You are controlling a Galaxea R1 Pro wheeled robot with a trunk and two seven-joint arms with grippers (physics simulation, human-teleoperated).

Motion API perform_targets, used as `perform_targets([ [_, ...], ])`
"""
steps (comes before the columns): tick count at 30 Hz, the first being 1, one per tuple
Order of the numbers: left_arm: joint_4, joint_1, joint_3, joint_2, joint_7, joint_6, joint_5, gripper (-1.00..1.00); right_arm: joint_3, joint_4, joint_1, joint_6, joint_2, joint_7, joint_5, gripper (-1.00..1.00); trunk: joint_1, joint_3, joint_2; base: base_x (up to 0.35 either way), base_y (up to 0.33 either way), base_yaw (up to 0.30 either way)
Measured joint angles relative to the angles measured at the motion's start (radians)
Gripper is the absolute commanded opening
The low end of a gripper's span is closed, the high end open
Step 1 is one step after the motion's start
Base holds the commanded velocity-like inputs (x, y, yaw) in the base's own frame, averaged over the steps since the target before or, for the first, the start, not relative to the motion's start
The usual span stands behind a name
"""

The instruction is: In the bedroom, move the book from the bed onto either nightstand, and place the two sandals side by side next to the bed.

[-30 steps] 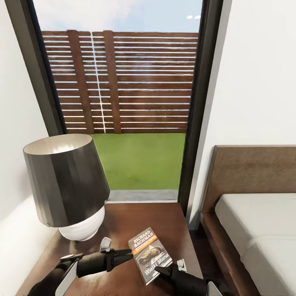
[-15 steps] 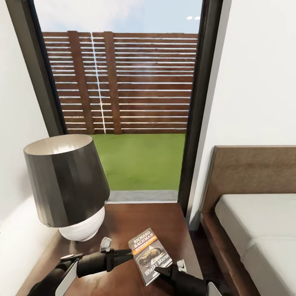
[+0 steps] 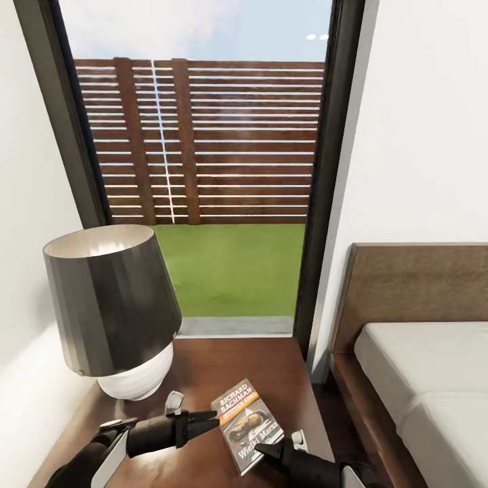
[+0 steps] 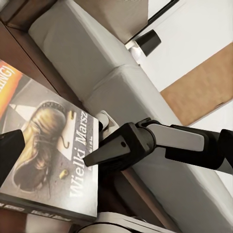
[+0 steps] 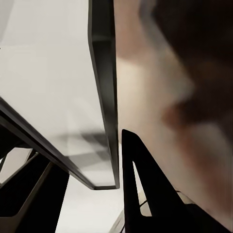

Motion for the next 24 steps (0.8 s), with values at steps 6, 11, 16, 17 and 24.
perform_targets([
  [6,0.000,0.000,0.000,0.000,0.000,0.000,0.000,1.00,0.000,-0.008,0.000,0.004,-0.003,0.004,0.000,-1.00,0.000,0.000,0.000,0.000,0.000,0.000],
  [11,0.000,0.000,0.000,0.000,0.001,0.000,0.000,1.00,-0.001,-0.037,0.000,0.013,-0.004,0.003,-0.004,-1.00,0.000,0.000,0.000,0.000,0.000,0.000],
  [16,0.000,0.000,0.000,0.000,0.001,0.000,0.000,1.00,0.000,-0.106,0.000,0.015,-0.006,0.002,-0.003,-1.00,0.000,0.000,0.000,0.000,0.000,0.000],
  [17,0.000,0.000,0.000,0.000,0.001,0.000,0.000,1.00,0.001,-0.111,0.000,0.014,-0.006,0.002,-0.001,-1.00,0.000,0.000,0.000,0.000,0.000,0.000],
  [24,0.000,0.000,0.000,0.000,0.002,0.000,-0.001,1.00,0.000,-0.119,0.000,0.014,-0.007,0.000,0.005,-1.00,0.000,0.000,0.000,0.000,0.000,0.000],
])
